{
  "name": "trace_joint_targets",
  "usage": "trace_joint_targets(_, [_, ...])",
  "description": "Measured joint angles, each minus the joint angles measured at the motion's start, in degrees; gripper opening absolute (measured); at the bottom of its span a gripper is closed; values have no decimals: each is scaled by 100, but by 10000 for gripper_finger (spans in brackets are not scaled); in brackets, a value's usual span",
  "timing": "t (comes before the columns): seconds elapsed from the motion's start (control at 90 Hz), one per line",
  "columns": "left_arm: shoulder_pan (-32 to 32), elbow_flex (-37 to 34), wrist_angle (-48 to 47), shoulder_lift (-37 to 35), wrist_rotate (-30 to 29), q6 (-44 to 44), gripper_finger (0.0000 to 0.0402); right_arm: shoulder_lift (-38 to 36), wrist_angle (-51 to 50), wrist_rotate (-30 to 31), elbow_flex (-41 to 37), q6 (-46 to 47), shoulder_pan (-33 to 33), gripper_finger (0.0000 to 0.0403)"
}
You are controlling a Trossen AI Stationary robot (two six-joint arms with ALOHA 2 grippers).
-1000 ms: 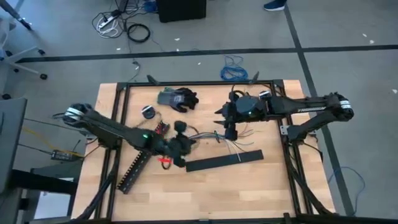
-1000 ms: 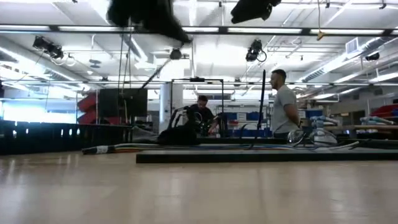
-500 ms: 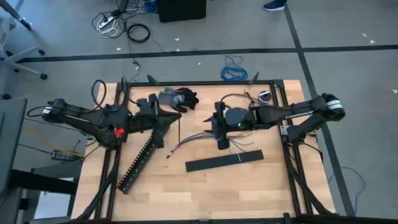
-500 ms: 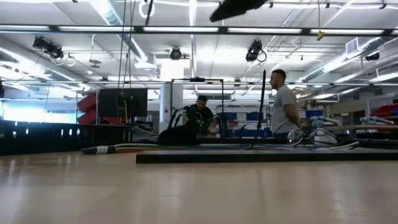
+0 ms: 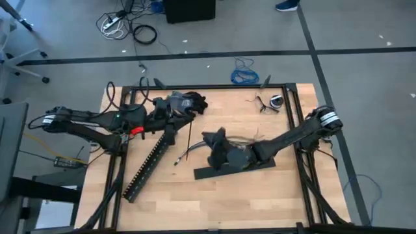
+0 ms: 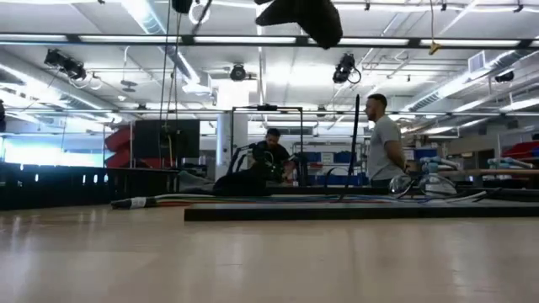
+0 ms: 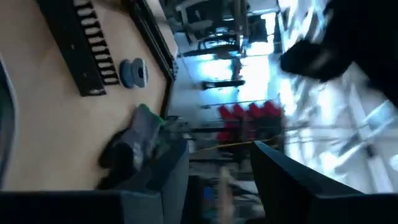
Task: Ziptie cables
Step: Wrap the other black zip tie on the cable wires
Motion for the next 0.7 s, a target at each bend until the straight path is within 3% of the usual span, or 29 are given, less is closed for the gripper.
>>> trace_joint_targets(0.289, [129, -781, 642, 51, 698, -853, 0, 615, 2135, 139, 0, -2327, 177, 157])
trace_joint_targets(0.4, [130, -1041, 710, 105, 837, -1043, 0, 609, 2308, 64, 0, -2510, 161, 152])
trace_joint_targets(0.567, [168, -1300, 1715, 117, 1189, -1087, 0, 586, 2328, 21, 2, -2533, 98, 148])
trace_joint_targets(0.7, [168, -1320, 1655, 124, 1186, -1110, 0, 587, 2328, -47, 2, -2534, 67, 148])
